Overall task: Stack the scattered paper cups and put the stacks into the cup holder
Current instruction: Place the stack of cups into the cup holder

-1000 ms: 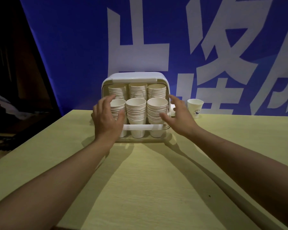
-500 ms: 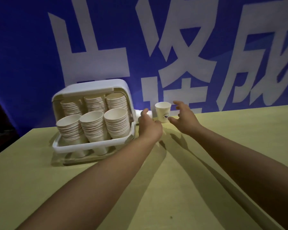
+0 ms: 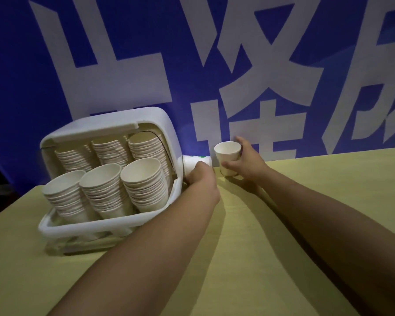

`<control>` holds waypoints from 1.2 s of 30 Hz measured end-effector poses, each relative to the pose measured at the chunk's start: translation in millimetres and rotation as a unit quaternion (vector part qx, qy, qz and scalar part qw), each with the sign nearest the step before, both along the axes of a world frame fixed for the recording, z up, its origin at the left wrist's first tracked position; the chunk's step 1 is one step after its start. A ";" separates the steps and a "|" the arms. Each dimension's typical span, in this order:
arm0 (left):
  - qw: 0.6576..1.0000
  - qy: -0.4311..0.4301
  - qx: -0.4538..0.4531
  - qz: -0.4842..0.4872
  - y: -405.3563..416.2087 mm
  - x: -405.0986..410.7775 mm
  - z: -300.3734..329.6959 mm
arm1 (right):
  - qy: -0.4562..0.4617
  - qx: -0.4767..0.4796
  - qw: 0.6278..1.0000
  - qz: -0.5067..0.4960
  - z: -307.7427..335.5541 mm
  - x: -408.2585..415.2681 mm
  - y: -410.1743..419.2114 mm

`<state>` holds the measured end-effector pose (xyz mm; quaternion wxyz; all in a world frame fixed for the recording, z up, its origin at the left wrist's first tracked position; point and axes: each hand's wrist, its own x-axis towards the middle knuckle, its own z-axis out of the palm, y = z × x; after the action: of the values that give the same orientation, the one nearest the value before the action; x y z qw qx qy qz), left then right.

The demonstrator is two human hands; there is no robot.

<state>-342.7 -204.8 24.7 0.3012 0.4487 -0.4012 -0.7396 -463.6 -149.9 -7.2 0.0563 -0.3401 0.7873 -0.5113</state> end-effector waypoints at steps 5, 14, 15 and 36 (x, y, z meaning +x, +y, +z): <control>0.998 0.044 0.030 0.038 -0.3 1.8 -2.4 | 0.009 -0.059 0.997 0.044 6.7 3.9 -14.6; 0.991 0.100 0.038 0.081 -11.6 -0.7 -10.9 | 0.061 0.034 0.989 0.132 26.9 12.2 -44.4; 0.990 0.109 0.037 0.082 -12.3 -0.1 -11.6 | 0.062 0.039 0.988 0.134 28.8 12.3 -43.4; 0.878 0.094 -0.423 -0.203 35.9 122.7 52.5 | 0.024 -0.113 0.975 0.187 107.5 140.7 108.7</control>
<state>-220.0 -168.9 77.2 0.3424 0.1154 -0.7277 -0.5829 -322.8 -41.2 100.3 0.0935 -0.4978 0.6479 -0.5690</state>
